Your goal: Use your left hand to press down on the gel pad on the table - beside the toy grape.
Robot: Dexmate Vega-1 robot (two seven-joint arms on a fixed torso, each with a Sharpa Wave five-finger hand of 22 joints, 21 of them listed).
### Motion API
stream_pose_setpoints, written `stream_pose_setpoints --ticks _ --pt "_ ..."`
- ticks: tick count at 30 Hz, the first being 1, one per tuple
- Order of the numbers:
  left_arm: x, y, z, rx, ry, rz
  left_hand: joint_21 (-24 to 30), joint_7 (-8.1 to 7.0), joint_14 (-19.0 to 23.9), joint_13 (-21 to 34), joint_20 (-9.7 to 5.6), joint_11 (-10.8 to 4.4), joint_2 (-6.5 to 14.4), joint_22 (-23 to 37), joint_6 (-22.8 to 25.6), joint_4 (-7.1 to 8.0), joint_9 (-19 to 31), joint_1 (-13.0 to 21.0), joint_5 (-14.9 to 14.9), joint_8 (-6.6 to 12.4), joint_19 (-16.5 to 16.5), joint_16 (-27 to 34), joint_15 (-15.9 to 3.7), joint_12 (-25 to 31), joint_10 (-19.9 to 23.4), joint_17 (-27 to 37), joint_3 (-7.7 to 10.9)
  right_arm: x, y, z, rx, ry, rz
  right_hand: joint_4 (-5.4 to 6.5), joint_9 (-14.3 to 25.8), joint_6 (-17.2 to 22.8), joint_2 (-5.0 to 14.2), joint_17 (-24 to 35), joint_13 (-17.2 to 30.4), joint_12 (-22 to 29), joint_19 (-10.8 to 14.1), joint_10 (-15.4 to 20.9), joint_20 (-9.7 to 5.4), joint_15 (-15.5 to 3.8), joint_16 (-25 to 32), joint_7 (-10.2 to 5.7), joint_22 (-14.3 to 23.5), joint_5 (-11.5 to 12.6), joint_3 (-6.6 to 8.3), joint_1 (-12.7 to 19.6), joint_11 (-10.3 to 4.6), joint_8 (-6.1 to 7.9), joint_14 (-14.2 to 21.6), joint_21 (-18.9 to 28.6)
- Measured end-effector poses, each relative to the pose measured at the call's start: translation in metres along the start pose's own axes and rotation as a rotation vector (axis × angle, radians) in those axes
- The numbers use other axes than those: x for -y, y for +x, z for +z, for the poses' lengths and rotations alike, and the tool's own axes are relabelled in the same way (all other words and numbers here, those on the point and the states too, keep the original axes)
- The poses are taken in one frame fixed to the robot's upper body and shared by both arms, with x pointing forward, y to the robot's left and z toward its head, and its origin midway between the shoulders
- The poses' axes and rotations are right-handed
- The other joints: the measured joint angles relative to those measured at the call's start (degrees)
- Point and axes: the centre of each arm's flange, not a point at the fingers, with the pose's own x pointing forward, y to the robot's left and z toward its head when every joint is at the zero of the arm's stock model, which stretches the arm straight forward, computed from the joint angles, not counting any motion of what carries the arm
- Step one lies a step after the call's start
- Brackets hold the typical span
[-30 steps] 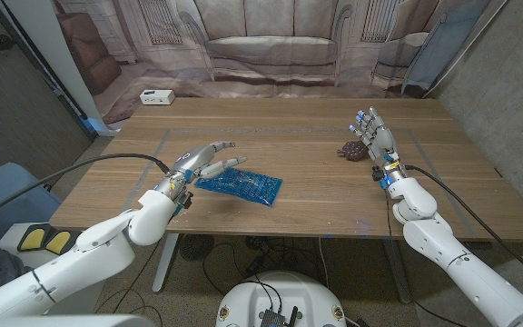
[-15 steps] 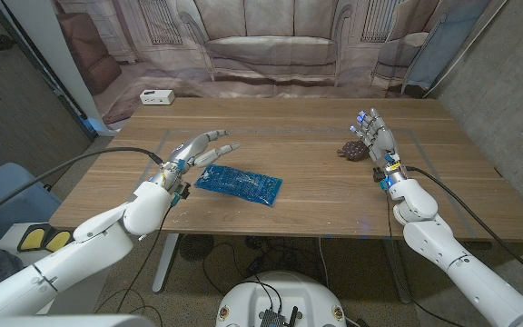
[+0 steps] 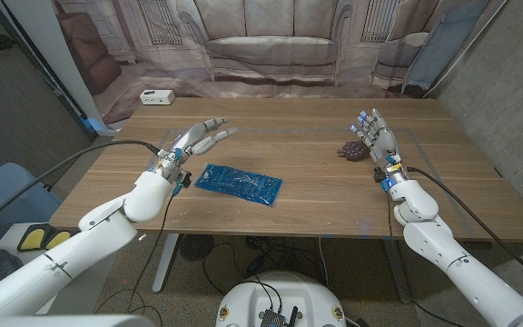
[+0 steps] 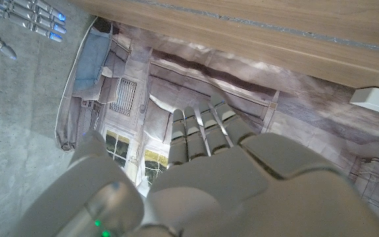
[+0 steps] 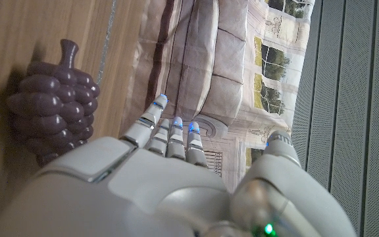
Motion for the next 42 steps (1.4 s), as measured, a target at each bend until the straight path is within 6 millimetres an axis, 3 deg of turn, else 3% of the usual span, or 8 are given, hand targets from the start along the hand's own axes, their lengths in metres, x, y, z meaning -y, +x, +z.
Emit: stream_pose_setpoints --ticks 8,23,35,42 --pt "-0.001 0.012 -0.004 0.016 -0.096 0.019 0.00 1.71 1.01 0.00 0.31 1.32 0.00 0.00 1.40 0.00 -0.02 0.00 -0.21 0.44 0.31 0.00 0.60 0.40 1.33 0.00 0.00 0.001 0.002 0.001 0.004 -0.003 0.005 0.00 0.00 0.00 0.31 0.00 0.00 0.00 0.13 0.00 0.14 0.00 0.00 0.00 0.00 0.00 0.00 0.31 0.00 0.00 0.00 0.00" --pt "-0.004 0.030 -0.014 0.037 -0.248 0.037 0.00 1.83 1.03 0.00 0.31 2.22 -0.01 0.00 1.27 -0.17 -0.02 -0.01 -0.20 0.44 0.30 0.00 1.01 0.40 1.06 0.00 -0.18 0.004 0.003 0.005 0.012 -0.019 0.005 0.00 0.00 1.14 0.31 0.00 0.00 0.24 1.33 1.43 -0.30 -0.40 0.27 0.30 0.00 0.00 0.00 0.31 0.62 0.00 1.24 0.00" --pt "-0.005 0.045 -0.020 0.043 -0.421 0.025 -0.29 2.66 -1.73 0.00 0.73 3.88 -1.28 0.14 -3.49 -0.07 -0.01 -1.32 -0.20 -0.50 -1.68 -0.28 2.64 -0.28 -2.28 0.13 -1.20 0.003 0.006 0.009 0.025 -0.022 0.003 0.00 0.00 1.55 0.30 0.00 0.00 0.25 1.32 1.74 -0.30 -0.40 0.27 0.31 0.00 0.00 0.00 0.30 0.30 0.00 1.24 0.00" --pt "-0.006 0.056 -0.025 0.048 -0.517 0.022 -0.65 2.80 -3.54 0.00 0.81 3.72 -1.43 0.14 -5.34 0.17 -0.01 -2.05 -0.20 -0.50 -3.29 -0.28 2.63 -0.69 -4.24 0.12 -1.44 0.003 0.007 0.010 0.020 -0.025 0.005 -0.17 0.29 5.33 0.30 0.00 0.00 0.25 1.63 2.45 0.01 0.22 0.26 2.05 0.00 0.00 -0.17 0.30 1.02 1.29 1.86 0.00"
